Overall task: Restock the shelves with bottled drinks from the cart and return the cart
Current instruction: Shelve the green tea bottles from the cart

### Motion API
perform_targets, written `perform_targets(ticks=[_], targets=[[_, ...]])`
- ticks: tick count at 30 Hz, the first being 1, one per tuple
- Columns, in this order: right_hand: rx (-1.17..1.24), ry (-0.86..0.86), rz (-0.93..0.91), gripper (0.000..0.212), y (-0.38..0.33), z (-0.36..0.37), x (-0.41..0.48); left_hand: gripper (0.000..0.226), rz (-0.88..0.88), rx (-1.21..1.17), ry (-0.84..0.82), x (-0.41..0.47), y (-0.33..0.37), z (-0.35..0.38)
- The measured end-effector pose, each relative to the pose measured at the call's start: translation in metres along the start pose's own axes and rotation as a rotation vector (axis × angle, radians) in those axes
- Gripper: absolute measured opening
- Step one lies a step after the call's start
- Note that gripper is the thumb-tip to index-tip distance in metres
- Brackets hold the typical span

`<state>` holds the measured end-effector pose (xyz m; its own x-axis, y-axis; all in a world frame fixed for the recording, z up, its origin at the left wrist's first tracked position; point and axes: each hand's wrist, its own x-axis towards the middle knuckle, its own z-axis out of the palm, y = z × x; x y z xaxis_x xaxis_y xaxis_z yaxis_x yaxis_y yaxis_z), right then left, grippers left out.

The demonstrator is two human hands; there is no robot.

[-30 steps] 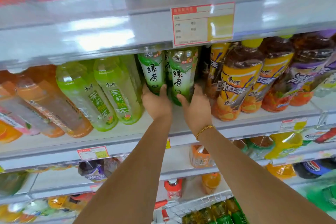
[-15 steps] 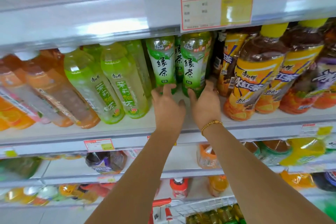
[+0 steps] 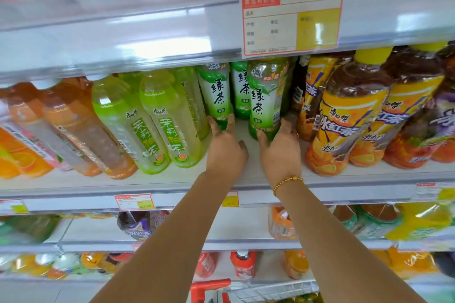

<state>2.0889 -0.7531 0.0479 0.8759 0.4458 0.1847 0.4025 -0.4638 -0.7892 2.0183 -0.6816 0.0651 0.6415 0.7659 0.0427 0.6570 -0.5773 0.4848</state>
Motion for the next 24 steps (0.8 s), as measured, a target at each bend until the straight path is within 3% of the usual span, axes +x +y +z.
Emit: perform_targets(ticks=[6,11,19,24], targets=[[-0.017,0.011,-0.008,0.047,0.001,0.001,0.001,0.067,0.028,-0.128,0.192,0.002,0.001,-0.004],[-0.028,0.006,-0.005,0.049,0.0,0.001,0.0,0.082,-0.027,-0.139,0.09,0.013,-0.002,0.002],[-0.065,0.034,0.022,0.047,-0.006,0.002,-0.002,0.085,-0.098,-0.157,0.06,0.035,-0.006,0.005],[-0.1,0.04,0.06,0.047,-0.006,0.002,-0.002,0.054,0.001,-0.268,0.189,0.024,-0.004,0.008]])
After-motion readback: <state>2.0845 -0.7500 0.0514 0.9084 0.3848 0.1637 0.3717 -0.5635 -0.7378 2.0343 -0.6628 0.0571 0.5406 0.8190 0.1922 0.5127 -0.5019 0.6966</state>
